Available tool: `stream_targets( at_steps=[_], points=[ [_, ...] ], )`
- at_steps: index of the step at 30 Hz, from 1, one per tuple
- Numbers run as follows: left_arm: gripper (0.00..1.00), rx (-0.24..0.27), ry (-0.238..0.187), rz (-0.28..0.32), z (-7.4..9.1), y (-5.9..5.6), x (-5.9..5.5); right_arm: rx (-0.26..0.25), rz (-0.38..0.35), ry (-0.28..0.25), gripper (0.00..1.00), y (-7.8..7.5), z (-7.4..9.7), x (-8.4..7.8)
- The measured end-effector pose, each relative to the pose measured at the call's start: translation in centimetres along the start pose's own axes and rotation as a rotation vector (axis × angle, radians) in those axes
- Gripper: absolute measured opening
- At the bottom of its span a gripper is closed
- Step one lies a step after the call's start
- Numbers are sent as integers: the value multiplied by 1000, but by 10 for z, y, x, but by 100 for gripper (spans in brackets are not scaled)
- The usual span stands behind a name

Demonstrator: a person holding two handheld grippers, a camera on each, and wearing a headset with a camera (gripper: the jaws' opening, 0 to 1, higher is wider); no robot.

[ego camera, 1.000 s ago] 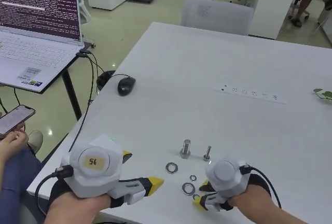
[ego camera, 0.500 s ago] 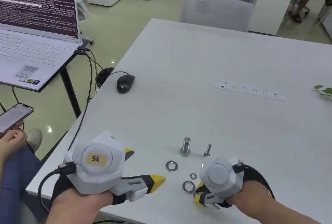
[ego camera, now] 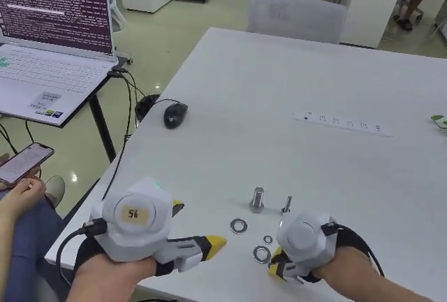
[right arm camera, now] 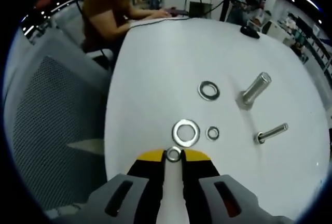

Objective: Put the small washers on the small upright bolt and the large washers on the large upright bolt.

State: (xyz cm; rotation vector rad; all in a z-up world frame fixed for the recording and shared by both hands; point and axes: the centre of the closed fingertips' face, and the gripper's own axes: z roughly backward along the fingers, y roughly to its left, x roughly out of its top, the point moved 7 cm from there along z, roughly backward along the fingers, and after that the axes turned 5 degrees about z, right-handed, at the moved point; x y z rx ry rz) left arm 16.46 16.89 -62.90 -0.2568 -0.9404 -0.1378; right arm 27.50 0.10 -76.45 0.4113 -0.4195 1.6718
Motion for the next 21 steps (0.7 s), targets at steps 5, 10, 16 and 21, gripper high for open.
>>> stream_targets(
  at_steps=[5,10,16,21],
  points=[
    [58,9,-12,5,2,1,0,-9,-25,10,3,-4,3,-7],
    [58,10,-18,17,2,-1,-3,19,-11,0,4,-2,3,-10],
    [59,14,-17,19,3,-1,-5,-5,-22,11,13,-5,9,-18],
    [59,19,-21,23,5,0,-4,-21,-34,0,18,-8,19,-31]
  ],
)
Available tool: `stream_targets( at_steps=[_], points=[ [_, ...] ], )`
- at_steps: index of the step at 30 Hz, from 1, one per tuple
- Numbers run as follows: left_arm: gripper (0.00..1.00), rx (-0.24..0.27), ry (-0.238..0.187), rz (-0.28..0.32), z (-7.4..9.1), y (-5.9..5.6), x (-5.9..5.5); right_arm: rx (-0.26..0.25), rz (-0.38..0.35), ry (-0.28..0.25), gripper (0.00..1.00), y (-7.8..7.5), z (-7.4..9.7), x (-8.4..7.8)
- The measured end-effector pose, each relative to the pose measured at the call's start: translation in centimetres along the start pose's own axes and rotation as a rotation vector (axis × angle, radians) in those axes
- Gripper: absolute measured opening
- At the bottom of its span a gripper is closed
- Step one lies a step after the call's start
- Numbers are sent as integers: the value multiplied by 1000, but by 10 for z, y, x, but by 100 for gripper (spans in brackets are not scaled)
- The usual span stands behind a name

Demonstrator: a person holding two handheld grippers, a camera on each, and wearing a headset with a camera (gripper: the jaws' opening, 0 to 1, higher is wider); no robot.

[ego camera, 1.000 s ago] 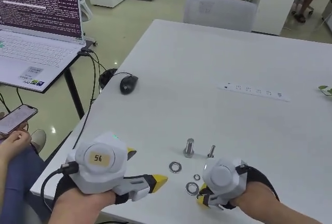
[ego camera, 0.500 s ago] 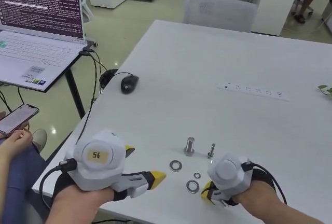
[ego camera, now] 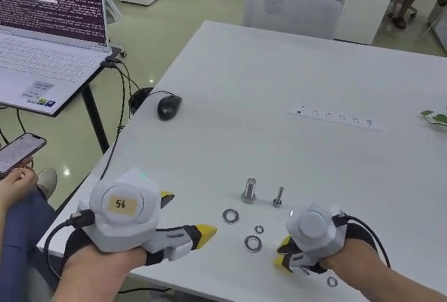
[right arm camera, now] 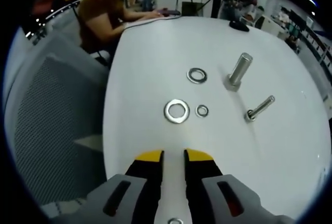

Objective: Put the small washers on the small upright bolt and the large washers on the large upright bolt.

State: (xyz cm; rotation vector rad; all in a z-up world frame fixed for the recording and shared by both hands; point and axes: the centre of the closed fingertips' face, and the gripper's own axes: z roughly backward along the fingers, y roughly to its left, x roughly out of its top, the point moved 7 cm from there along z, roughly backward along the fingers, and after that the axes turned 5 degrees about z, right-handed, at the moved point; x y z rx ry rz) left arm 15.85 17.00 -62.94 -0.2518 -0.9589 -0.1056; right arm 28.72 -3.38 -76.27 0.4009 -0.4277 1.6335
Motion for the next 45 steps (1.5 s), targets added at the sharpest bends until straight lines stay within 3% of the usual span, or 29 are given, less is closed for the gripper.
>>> stream_targets(
  at_steps=[18,25,28,36,40,41,45],
  points=[
    [59,-24,13,-7,-9,-4,0,-102,-116,25,23,-12,55,-71],
    [59,-35,15,-12,-12,-5,3,-128,-167,33,24,-7,72,-95],
    [58,-42,17,-17,-15,-6,3,-109,-172,17,24,0,72,-97],
    [58,-54,27,-27,-18,-10,3,-40,-75,32,23,9,59,-89],
    [58,-51,27,-28,-16,-9,3,7,36,112,23,8,52,-89],
    [58,-48,26,-26,-16,-9,3,31,55,107,22,9,53,-87],
    [58,-37,24,-18,-14,-5,2,48,91,105,20,8,51,-83]
  ],
)
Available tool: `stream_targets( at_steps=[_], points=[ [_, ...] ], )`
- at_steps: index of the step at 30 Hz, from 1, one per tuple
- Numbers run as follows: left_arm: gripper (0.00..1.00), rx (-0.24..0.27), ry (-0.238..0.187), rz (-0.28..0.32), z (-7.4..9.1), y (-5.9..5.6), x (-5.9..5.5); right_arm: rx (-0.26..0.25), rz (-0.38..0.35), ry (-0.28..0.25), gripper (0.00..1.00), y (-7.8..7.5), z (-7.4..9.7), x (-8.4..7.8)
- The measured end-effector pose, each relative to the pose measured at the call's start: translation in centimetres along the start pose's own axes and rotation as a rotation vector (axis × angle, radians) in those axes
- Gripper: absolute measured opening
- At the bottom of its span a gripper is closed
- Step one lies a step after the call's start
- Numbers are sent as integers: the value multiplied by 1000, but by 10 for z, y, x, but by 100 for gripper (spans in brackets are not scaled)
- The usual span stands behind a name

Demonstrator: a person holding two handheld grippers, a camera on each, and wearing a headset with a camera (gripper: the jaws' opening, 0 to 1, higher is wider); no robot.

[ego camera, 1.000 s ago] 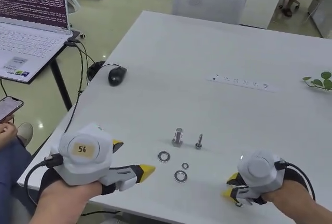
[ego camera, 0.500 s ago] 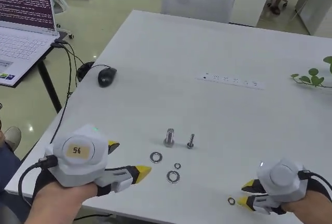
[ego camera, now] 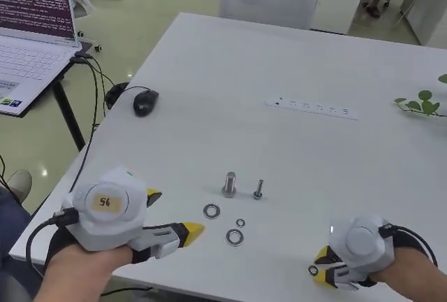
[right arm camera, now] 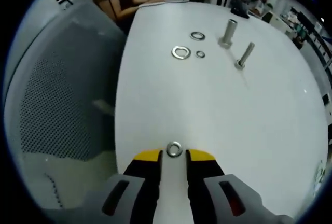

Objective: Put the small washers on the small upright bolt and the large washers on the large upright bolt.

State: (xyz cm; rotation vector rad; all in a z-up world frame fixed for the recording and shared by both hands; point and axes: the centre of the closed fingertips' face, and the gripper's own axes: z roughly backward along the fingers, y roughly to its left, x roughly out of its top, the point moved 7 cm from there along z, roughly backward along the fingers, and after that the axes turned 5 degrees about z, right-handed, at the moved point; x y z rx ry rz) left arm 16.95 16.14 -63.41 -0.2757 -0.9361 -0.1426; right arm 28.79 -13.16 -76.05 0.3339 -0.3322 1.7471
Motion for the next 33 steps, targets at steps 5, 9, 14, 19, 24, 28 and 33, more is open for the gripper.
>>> stream_targets(
  at_steps=[5,9,14,19,24,28,33],
  points=[
    [58,3,-2,5,0,-1,-1,15,25,-2,17,-2,-1,1],
    [58,1,-4,4,-2,-2,0,20,24,-4,15,-3,-1,1],
    [58,1,-5,4,-2,-2,1,4,-20,-13,14,-5,-1,0],
    [58,0,-4,1,-2,-2,1,-13,-52,-20,13,-6,-2,2],
    [58,3,-4,0,-1,-1,1,9,-10,-7,14,-7,-2,4],
    [58,4,-6,1,0,0,2,18,9,0,14,-9,-3,4],
    [58,4,-6,3,0,-1,1,7,-2,-1,13,-8,-3,4]
  ],
)
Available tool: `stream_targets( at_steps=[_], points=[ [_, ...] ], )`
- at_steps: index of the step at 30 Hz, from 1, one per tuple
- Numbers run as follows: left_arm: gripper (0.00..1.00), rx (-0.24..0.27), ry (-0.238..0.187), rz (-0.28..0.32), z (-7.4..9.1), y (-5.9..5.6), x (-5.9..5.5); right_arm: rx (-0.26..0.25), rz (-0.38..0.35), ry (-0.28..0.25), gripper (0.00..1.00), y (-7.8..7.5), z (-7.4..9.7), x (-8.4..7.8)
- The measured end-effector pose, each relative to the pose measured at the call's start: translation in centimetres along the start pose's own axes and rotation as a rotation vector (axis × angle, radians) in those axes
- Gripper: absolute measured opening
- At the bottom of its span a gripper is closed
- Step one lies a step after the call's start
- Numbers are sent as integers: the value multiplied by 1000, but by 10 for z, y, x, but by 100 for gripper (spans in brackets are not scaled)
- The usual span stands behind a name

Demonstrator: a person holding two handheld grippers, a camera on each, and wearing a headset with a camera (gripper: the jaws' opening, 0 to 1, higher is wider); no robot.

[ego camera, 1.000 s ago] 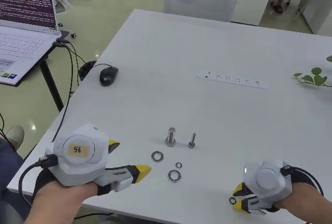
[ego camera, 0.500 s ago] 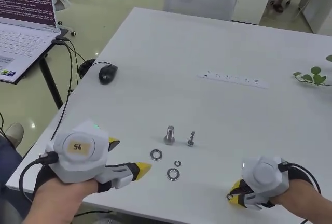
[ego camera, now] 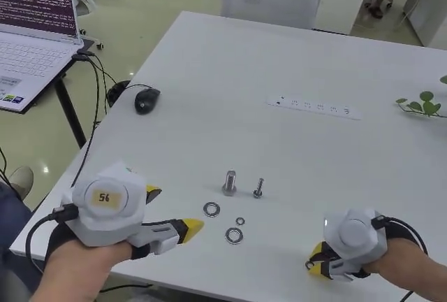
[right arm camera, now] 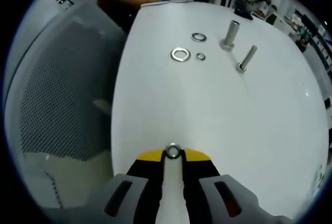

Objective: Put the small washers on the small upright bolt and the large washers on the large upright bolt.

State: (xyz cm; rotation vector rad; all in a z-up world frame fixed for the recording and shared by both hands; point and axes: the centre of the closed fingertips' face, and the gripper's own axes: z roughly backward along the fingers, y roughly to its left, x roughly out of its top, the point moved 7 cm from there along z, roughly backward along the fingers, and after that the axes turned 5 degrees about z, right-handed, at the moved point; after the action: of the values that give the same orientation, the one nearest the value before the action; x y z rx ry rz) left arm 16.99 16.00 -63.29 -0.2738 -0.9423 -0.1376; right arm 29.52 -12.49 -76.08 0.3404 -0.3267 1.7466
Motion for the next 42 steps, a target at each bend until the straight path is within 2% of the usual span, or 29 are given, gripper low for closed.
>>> stream_targets(
  at_steps=[7,11,22,30,34,39,42],
  points=[
    [58,2,0,3,1,0,-1,-30,-93,-36,13,0,-1,1],
    [58,7,-2,6,2,2,-1,-43,-114,-43,13,-4,-2,3],
    [58,14,-2,9,4,5,-2,-110,-166,-106,13,-35,10,27],
    [58,14,-5,10,4,6,-1,-188,-149,-163,13,-77,28,66],
    [58,14,-8,11,4,7,1,-207,-128,-185,13,-96,34,90],
    [58,16,-10,13,5,8,1,-205,-95,-182,13,-112,32,111],
    [58,20,-10,16,6,10,0,-191,-85,-164,13,-115,25,116]
  ],
)
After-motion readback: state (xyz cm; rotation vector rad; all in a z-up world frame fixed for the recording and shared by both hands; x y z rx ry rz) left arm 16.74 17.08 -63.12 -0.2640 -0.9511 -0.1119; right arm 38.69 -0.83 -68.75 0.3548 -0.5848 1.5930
